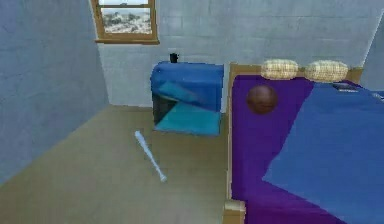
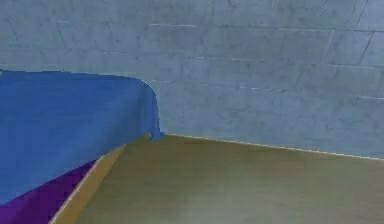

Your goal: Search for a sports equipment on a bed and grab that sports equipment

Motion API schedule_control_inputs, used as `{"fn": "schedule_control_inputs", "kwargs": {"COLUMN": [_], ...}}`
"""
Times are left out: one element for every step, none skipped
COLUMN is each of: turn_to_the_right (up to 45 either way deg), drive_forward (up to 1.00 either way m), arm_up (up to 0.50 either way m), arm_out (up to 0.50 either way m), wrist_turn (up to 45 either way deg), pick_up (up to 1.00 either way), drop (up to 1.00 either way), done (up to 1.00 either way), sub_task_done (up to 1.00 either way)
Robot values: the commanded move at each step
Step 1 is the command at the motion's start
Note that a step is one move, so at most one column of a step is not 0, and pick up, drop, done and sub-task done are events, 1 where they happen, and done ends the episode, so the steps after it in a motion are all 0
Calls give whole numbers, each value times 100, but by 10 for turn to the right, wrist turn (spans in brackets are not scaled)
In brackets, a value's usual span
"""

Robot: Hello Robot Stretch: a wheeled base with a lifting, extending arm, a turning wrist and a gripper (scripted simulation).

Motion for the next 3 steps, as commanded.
{"fn": "schedule_control_inputs", "kwargs": {"turn_to_the_right": [-450,-60,0], "drive_forward": [0,0,30], "arm_up": [0,0,0], "arm_out": [0,0,0], "wrist_turn": [0,0,0], "pick_up": [0,0,0], "drop": [0,0,0], "done": [0,0,0], "sub_task_done": [0,0,0]}}
